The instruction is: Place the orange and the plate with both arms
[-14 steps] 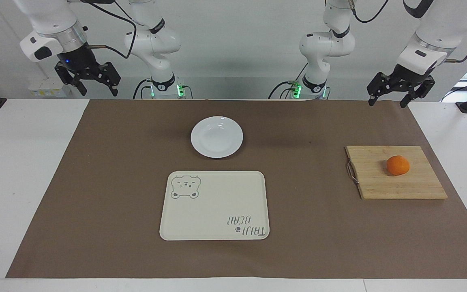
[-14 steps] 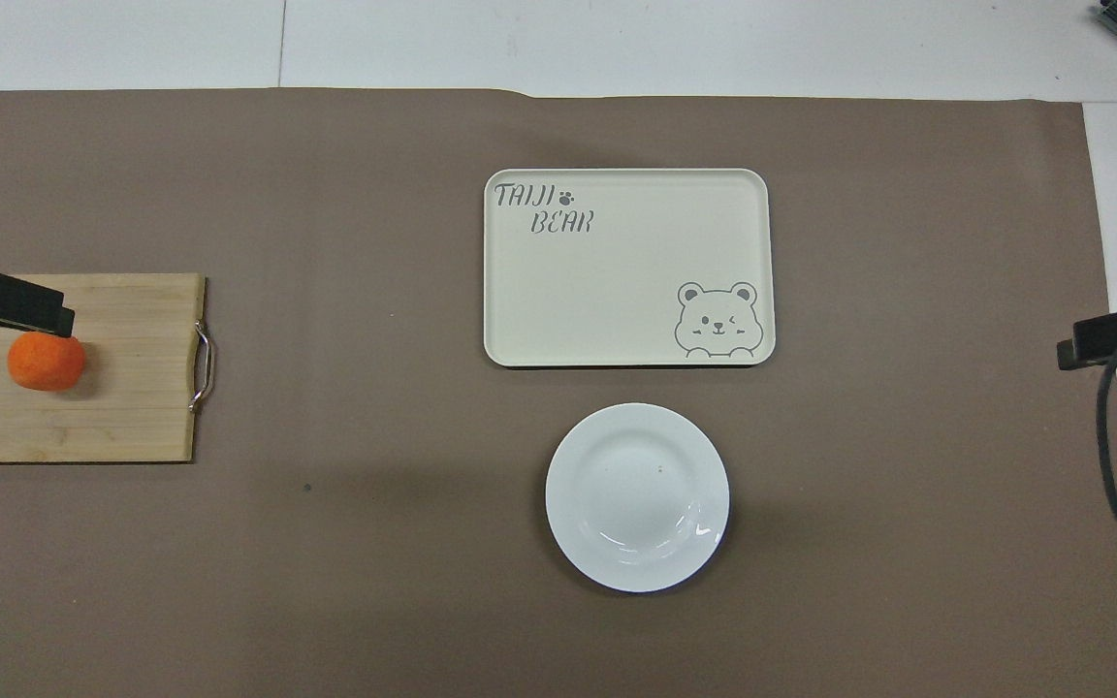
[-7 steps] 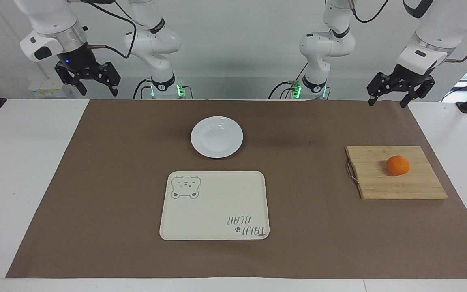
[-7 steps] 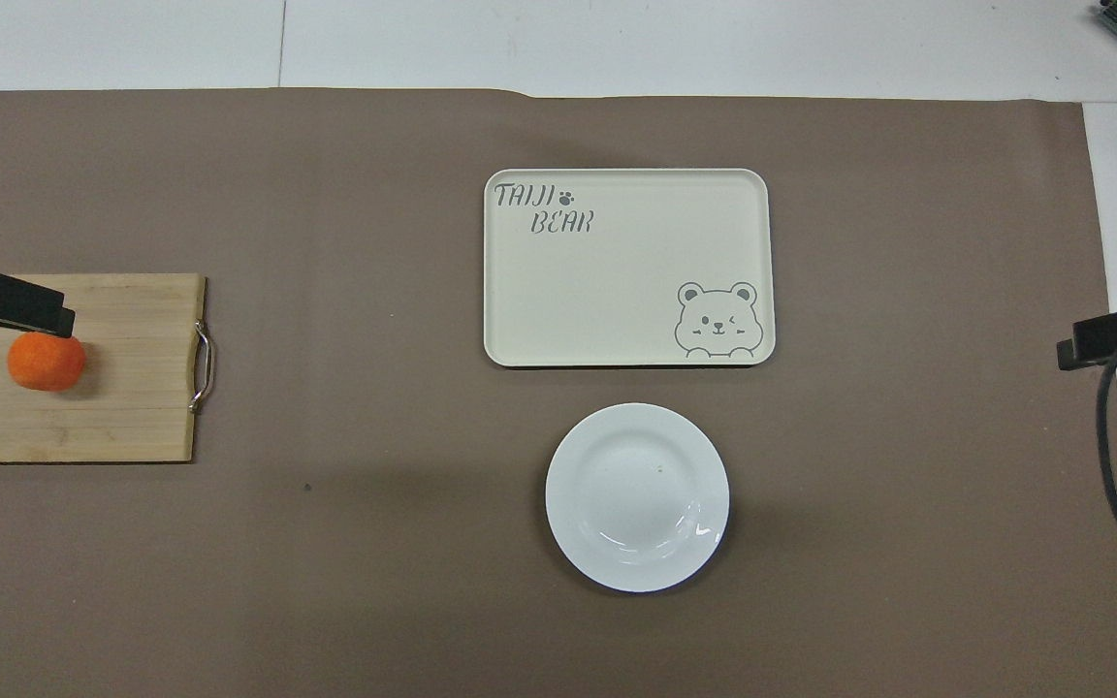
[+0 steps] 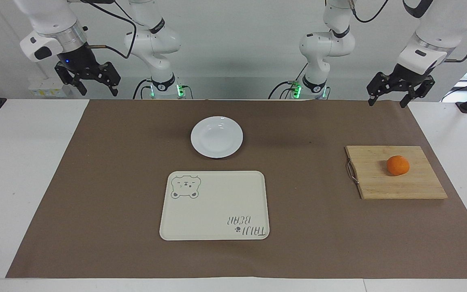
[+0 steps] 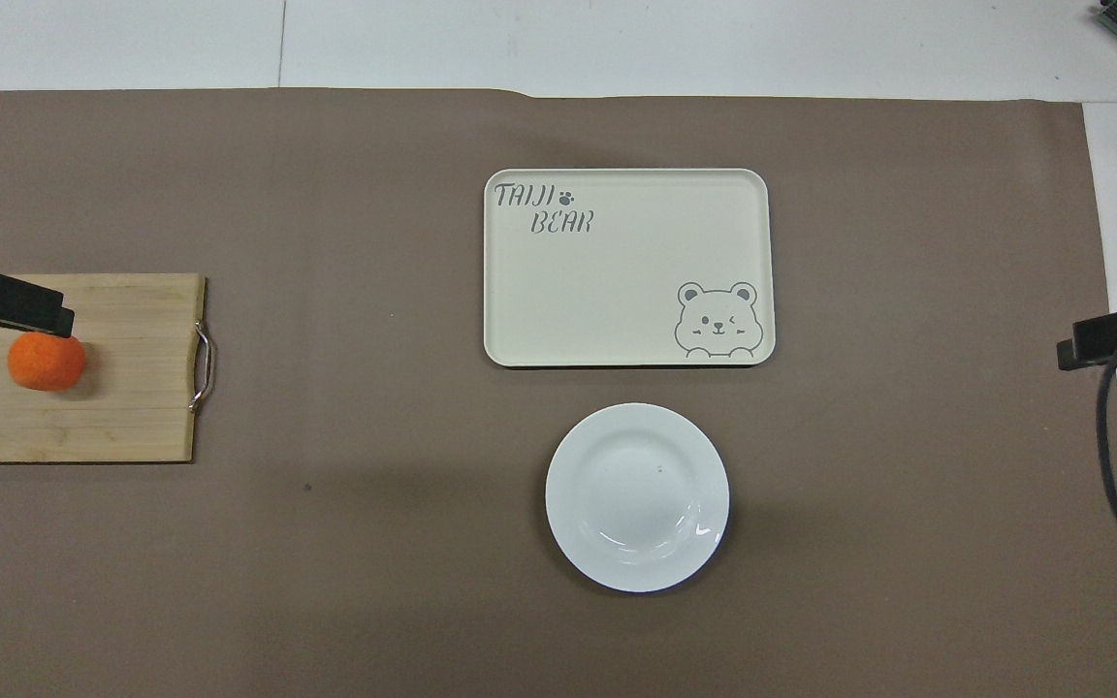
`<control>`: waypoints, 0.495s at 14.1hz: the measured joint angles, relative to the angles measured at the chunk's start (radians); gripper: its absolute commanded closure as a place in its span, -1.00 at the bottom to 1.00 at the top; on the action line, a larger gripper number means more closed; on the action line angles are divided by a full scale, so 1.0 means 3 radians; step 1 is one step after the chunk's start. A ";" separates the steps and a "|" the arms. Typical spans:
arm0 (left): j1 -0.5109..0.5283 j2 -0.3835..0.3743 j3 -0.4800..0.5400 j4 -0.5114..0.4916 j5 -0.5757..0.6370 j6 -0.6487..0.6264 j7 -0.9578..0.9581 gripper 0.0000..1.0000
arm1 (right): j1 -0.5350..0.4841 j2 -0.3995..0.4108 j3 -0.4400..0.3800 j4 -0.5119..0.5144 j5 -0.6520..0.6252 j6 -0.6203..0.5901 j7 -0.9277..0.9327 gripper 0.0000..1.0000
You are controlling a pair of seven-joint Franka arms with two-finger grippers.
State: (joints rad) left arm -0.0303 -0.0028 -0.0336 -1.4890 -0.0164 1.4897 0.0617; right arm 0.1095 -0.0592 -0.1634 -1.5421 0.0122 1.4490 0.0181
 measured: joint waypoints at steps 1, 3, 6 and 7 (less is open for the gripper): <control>0.0018 0.0000 0.0004 -0.0017 0.0000 0.0038 0.0000 -1.00 | 0.0000 0.0000 0.0000 0.0000 0.0000 0.0000 0.0000 -1.00; 0.0084 0.0000 0.0004 -0.0113 0.0001 0.0179 0.0002 -1.00 | 0.0000 0.0000 0.0000 0.0000 0.0000 0.0000 0.0000 -1.00; 0.0257 0.0010 0.0008 -0.0370 0.0002 0.0523 0.0171 -1.00 | 0.0000 0.0000 0.0000 0.0000 0.0000 0.0000 0.0000 -1.00; 0.0330 0.0020 0.0009 -0.0457 0.0002 0.0655 0.0247 -1.00 | 0.0000 0.0000 0.0000 0.0000 0.0000 0.0000 0.0000 -1.00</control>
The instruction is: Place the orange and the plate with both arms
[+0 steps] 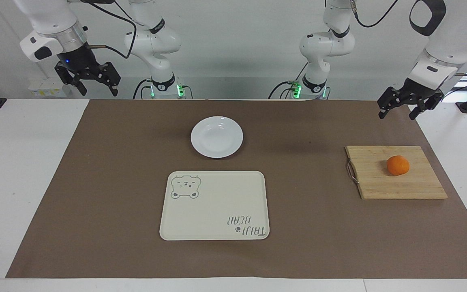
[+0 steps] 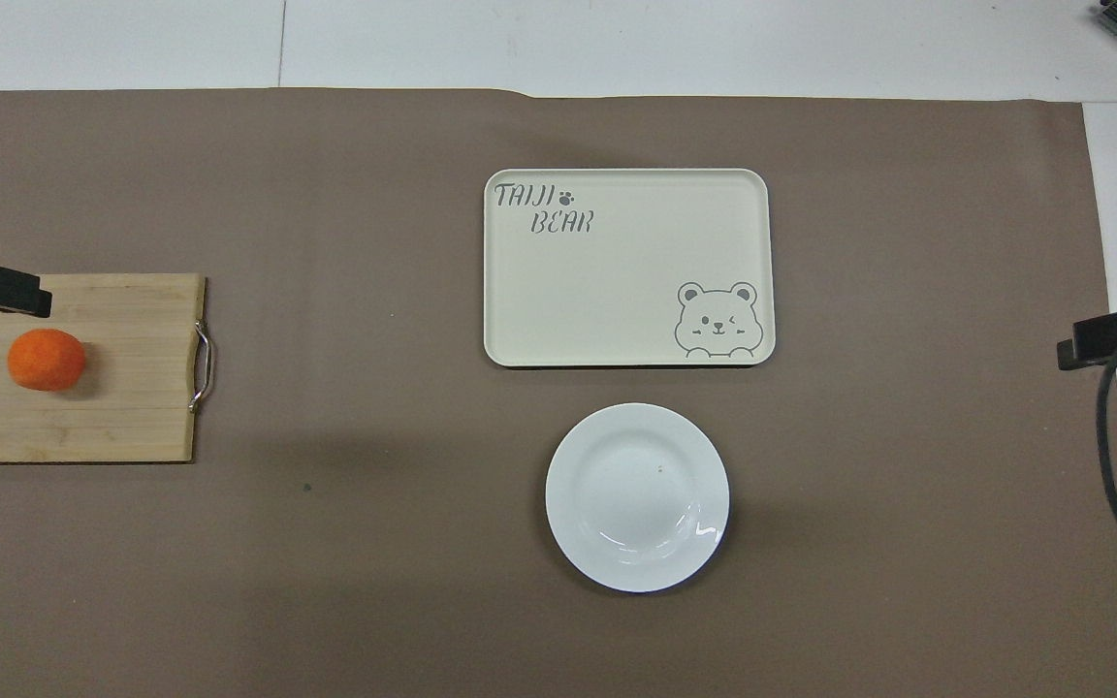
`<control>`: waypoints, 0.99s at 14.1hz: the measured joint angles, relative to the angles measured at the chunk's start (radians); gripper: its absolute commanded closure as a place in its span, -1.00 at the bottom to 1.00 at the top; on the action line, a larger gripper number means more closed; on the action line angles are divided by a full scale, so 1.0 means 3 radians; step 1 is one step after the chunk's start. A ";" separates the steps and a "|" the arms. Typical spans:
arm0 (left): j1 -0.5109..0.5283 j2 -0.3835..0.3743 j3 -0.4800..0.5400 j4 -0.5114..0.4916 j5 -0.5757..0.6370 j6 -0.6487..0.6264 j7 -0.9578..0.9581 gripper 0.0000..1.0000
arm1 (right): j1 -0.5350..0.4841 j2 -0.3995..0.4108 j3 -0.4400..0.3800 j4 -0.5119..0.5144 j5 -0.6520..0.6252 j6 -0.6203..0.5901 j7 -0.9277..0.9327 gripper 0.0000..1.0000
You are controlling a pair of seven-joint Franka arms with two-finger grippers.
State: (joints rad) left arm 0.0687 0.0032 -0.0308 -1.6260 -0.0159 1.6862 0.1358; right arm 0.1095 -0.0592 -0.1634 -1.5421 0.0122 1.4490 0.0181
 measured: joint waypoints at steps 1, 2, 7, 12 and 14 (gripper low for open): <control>0.0057 0.0012 0.0003 -0.0067 0.0000 0.0096 0.0042 -1.00 | 0.0000 0.0000 0.0000 0.0000 0.0000 0.0000 0.0000 -1.00; 0.0104 0.0027 0.0003 -0.0118 0.0000 0.0170 0.0059 -1.00 | 0.0000 0.0000 0.0000 0.0000 0.0000 0.0000 0.0000 -1.00; 0.0304 0.0229 0.0007 -0.0321 0.0000 0.0591 0.0114 -1.00 | 0.0000 0.0000 0.0000 0.0000 0.0000 0.0000 0.0000 -1.00; 0.0486 0.0577 0.0016 -0.0506 0.0003 0.1080 0.0131 -1.00 | 0.0000 0.0000 0.0000 0.0000 0.0000 0.0000 0.0000 -1.00; 0.0581 0.0718 0.0017 -0.0585 0.0005 0.1261 0.0167 -1.00 | 0.0000 0.0000 0.0000 0.0000 0.0000 0.0000 0.0000 -1.00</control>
State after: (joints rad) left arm 0.2429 0.2187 -0.0256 -1.8016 -0.0145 2.0645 0.1858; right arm 0.1095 -0.0592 -0.1634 -1.5421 0.0122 1.4490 0.0181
